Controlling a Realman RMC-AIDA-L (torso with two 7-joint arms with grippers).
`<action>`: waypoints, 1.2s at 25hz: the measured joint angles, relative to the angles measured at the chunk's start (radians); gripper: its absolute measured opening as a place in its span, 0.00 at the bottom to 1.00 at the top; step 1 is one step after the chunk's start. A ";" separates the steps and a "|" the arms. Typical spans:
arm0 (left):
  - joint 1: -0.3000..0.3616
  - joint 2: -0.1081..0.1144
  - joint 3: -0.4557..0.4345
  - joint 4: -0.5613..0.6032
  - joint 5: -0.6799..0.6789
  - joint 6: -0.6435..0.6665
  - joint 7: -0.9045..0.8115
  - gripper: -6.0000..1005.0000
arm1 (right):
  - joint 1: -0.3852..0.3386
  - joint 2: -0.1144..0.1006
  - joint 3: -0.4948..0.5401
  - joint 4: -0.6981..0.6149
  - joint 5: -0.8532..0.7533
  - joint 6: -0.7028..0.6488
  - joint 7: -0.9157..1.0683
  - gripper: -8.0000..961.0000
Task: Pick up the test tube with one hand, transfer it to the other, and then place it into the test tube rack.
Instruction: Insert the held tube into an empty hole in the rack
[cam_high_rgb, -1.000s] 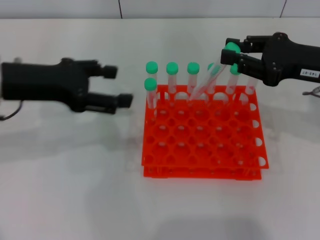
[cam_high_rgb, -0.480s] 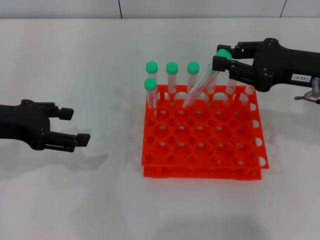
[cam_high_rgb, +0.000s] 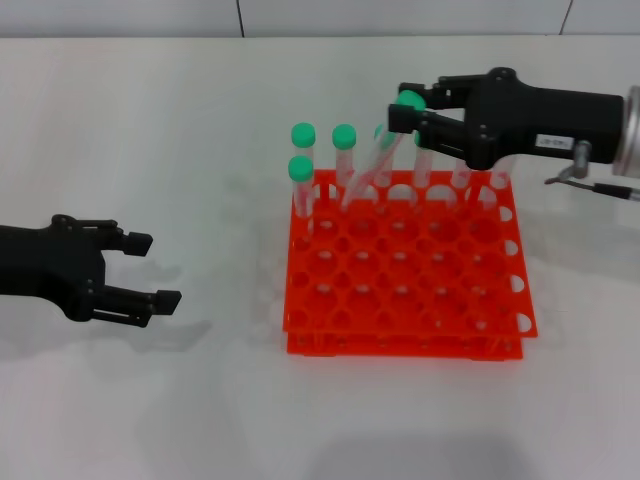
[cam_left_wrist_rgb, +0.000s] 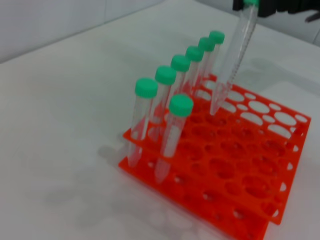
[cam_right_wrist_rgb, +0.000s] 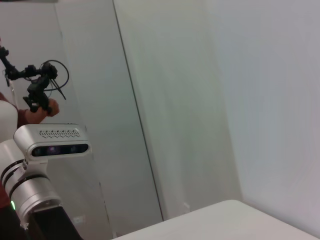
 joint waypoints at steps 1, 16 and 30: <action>0.000 -0.002 0.000 -0.006 0.006 -0.006 0.008 0.88 | 0.005 0.000 -0.012 0.000 0.004 0.010 0.000 0.30; -0.015 -0.013 0.006 -0.053 0.019 -0.020 0.054 0.88 | 0.045 -0.003 -0.097 0.000 0.012 0.121 0.013 0.31; -0.015 -0.019 0.003 -0.074 0.016 -0.020 0.064 0.88 | 0.045 -0.009 -0.119 -0.007 0.008 0.130 0.030 0.31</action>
